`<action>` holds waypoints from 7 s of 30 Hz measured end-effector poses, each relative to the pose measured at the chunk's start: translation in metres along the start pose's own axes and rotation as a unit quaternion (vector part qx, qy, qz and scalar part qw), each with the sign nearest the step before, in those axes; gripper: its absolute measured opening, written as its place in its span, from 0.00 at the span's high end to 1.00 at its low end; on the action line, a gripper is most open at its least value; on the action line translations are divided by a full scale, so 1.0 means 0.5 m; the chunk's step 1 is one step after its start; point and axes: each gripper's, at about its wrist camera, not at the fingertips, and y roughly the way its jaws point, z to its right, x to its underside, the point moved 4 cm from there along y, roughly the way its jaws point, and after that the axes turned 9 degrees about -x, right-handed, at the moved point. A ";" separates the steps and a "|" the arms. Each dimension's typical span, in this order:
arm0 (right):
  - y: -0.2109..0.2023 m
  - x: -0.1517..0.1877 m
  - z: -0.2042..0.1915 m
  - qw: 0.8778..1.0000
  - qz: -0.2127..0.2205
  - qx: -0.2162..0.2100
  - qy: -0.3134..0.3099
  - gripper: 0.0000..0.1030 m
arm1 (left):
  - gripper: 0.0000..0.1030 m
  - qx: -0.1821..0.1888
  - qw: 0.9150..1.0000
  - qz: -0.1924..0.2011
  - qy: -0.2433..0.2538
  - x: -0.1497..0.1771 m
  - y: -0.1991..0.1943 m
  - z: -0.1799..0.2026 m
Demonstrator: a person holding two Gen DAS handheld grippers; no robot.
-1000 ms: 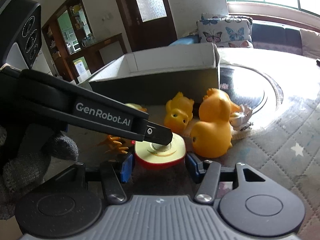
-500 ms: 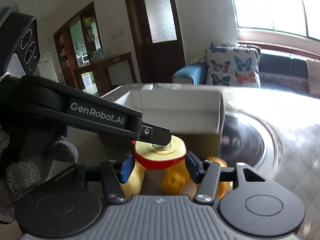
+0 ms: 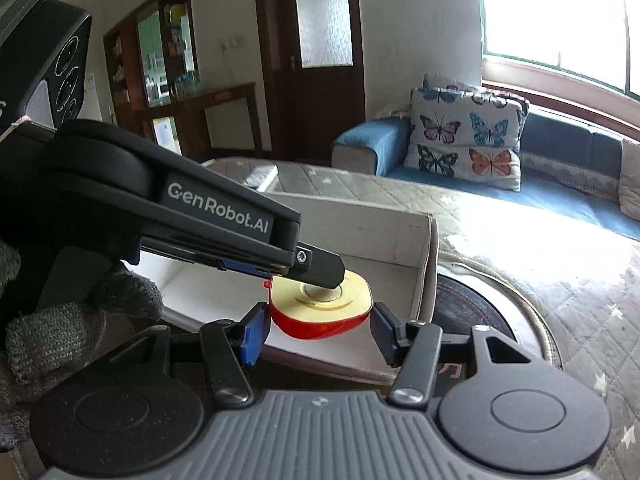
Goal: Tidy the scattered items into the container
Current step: 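Lift the apple half into the grey box and open the left gripper, then bring both grippers to the yellow plush chick and close on it, then lift the plush chick over the box rim, lower inside, open grippers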
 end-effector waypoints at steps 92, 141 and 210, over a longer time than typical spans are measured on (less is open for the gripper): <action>-0.057 0.184 -0.188 0.996 -0.064 -0.039 -0.046 0.25 | 0.65 -0.068 0.995 -0.027 -0.067 0.199 -0.130 -0.126; -0.102 0.081 -0.170 0.996 0.017 -0.030 -0.081 0.42 | 0.67 -0.045 0.995 0.058 -0.060 0.092 -0.203 -0.067; 0.001 -0.030 -0.011 0.999 -0.002 -0.002 -0.049 0.40 | 0.68 -0.053 0.995 0.015 -0.084 -0.004 -0.003 -0.100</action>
